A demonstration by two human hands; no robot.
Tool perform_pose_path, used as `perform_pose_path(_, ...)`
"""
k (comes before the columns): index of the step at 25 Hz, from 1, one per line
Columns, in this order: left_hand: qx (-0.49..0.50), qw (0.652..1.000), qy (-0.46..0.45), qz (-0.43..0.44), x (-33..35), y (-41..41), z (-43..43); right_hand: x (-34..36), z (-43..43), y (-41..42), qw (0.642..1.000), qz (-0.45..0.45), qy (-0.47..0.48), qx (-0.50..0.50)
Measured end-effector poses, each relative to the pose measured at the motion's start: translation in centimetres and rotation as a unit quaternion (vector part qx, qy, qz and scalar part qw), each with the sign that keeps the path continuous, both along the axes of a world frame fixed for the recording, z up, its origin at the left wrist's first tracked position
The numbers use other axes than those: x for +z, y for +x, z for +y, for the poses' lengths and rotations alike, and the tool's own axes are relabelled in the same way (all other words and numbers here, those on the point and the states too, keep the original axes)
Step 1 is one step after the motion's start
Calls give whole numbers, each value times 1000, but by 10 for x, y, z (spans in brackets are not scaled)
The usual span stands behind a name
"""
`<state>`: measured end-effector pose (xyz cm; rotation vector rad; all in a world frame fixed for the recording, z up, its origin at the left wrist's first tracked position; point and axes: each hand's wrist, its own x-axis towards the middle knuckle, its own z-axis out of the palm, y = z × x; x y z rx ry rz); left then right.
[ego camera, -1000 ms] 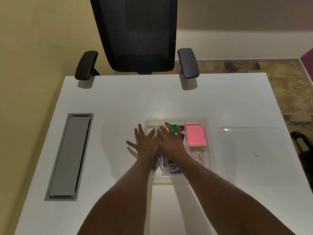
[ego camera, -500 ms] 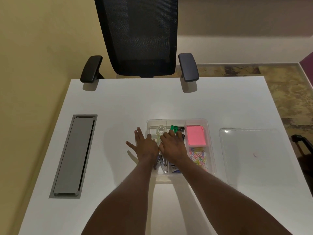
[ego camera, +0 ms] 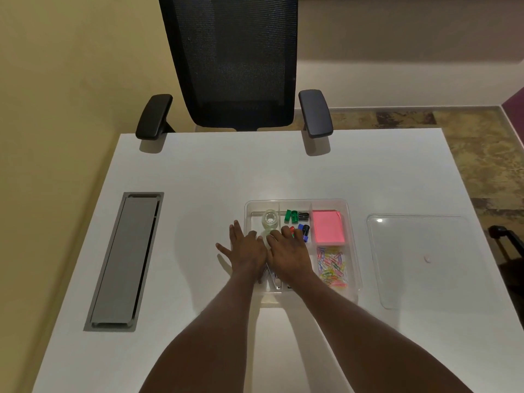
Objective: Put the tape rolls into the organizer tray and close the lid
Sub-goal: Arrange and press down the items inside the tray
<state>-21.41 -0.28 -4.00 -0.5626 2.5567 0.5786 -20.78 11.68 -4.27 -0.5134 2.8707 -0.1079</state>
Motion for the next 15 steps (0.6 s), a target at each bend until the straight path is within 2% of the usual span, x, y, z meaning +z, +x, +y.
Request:
perform_pose_path(3, 10, 1000, 0, -4, -1, 1, 5, -1, 4, 4, 1000, 8, -3, -13)
perform_pose_path(6, 14, 1000, 9, -10, 0, 1, 11, -7, 10, 6, 1000, -6, -10, 15)
perform_pose_path(12, 21, 999, 8, -28, 0, -4, 11, -14, 18, 11, 989, -35, -143, -9)
perform_pose_path(15, -11, 999, -31, -6, 0, -4, 11, -15, 17, 12, 982, -41, -179, -35)
